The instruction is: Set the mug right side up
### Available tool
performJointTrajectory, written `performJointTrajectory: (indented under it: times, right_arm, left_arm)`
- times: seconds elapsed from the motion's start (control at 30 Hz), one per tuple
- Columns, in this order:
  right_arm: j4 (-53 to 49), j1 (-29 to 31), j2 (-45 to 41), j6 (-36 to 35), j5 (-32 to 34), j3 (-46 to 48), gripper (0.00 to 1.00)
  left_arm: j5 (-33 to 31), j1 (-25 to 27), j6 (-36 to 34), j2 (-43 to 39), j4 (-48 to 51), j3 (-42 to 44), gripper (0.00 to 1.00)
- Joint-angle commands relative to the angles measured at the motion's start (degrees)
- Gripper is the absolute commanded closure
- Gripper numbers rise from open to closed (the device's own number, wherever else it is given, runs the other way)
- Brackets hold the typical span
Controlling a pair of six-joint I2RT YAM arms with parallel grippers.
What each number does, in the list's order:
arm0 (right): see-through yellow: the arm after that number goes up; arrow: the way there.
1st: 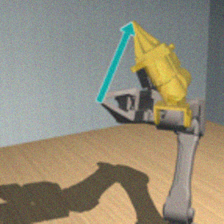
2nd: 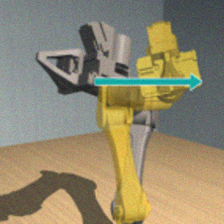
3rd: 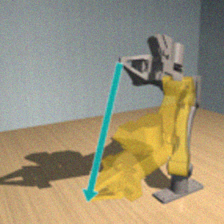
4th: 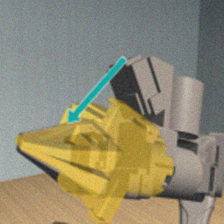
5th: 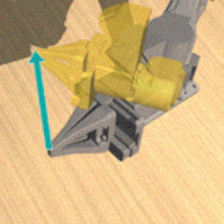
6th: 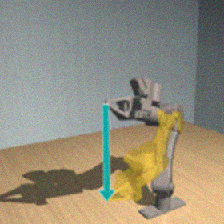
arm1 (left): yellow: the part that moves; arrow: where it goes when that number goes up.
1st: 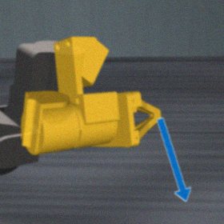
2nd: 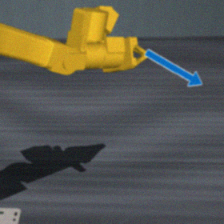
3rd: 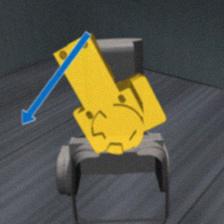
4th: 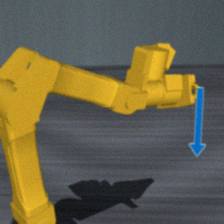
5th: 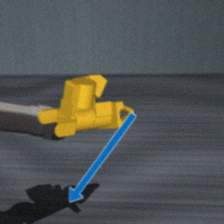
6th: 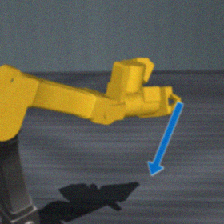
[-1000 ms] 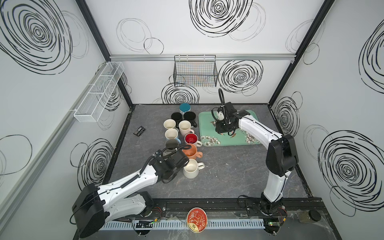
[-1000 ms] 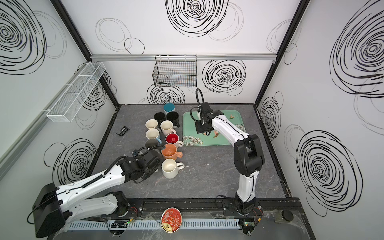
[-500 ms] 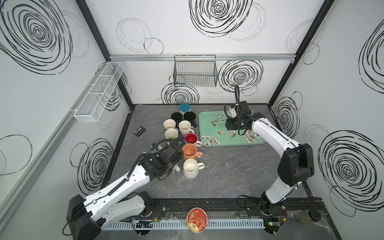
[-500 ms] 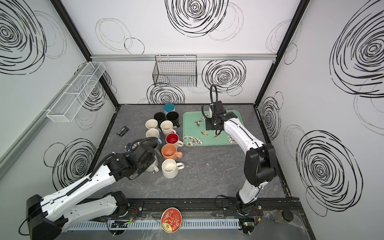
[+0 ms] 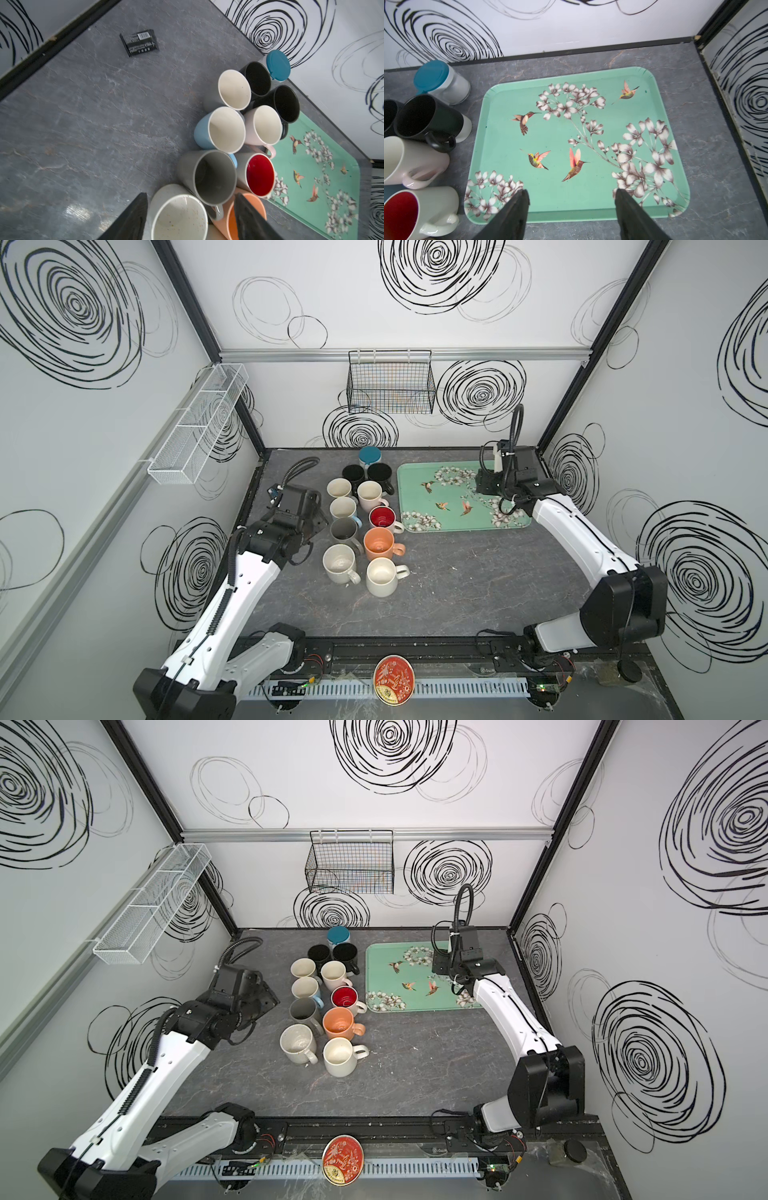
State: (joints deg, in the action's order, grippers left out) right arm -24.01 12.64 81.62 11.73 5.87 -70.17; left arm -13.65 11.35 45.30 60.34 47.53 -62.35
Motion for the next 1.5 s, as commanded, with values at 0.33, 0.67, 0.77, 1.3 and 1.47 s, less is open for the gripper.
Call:
performJointTrajectory:
  times: [0.33, 0.67, 0.77, 1.3, 1.47]
  right_arm:
    - [21.51, -13.29, -9.52, 7.98, -3.80, 22.03, 0.00]
    - [50.38, -14.06, -14.57, -0.66, 1.20, 45.84, 0.00]
    - [54.67, -14.05, -13.51, -3.42, 1.97, 48.51, 0.00]
    - [81.53, -16.90, -3.40, -3.69, -0.35, 57.07, 0.00]
    - [81.70, -16.95, -0.03, -5.05, -3.83, 55.50, 0.00]
  left_arm:
    - [8.37, -18.47, -28.25, -3.97, -46.94, 21.89, 0.01]
    - [0.40, -19.00, -36.32, -3.60, -72.12, 42.36, 0.01]
    - [-0.07, -18.99, -34.99, -2.93, -77.46, 46.10, 0.01]
    - [8.63, -15.80, -36.96, 20.11, -128.35, 55.70, 0.01]
    - [2.97, -9.70, -42.57, 23.32, -125.22, 52.83, 0.01]
